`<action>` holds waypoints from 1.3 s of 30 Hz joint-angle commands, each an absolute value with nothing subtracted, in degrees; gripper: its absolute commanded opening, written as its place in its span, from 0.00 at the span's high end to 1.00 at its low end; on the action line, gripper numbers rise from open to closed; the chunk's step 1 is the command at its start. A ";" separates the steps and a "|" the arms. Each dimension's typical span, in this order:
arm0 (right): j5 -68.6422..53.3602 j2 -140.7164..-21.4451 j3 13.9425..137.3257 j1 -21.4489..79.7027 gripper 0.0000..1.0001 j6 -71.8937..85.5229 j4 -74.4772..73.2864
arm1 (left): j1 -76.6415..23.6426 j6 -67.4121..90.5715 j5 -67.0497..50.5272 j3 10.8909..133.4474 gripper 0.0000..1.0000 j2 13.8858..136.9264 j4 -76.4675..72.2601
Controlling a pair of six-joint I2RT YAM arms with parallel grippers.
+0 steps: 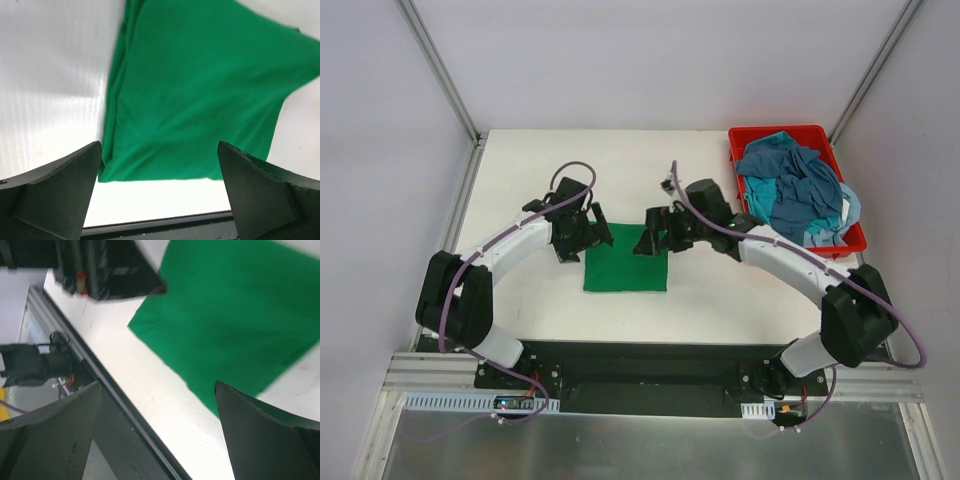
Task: Fold and stack the t-shirts
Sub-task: Smooth out wrinkles on the folded tshirt, then put the neatly folded tshirt into the corner of the board with the left arm
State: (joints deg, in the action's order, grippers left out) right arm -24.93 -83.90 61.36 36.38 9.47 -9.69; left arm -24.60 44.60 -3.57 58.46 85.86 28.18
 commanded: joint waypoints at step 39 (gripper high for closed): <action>-3.97 -64.43 44.74 30.76 0.04 5.55 -14.32 | -19.17 33.50 12.47 80.48 1.00 112.67 39.45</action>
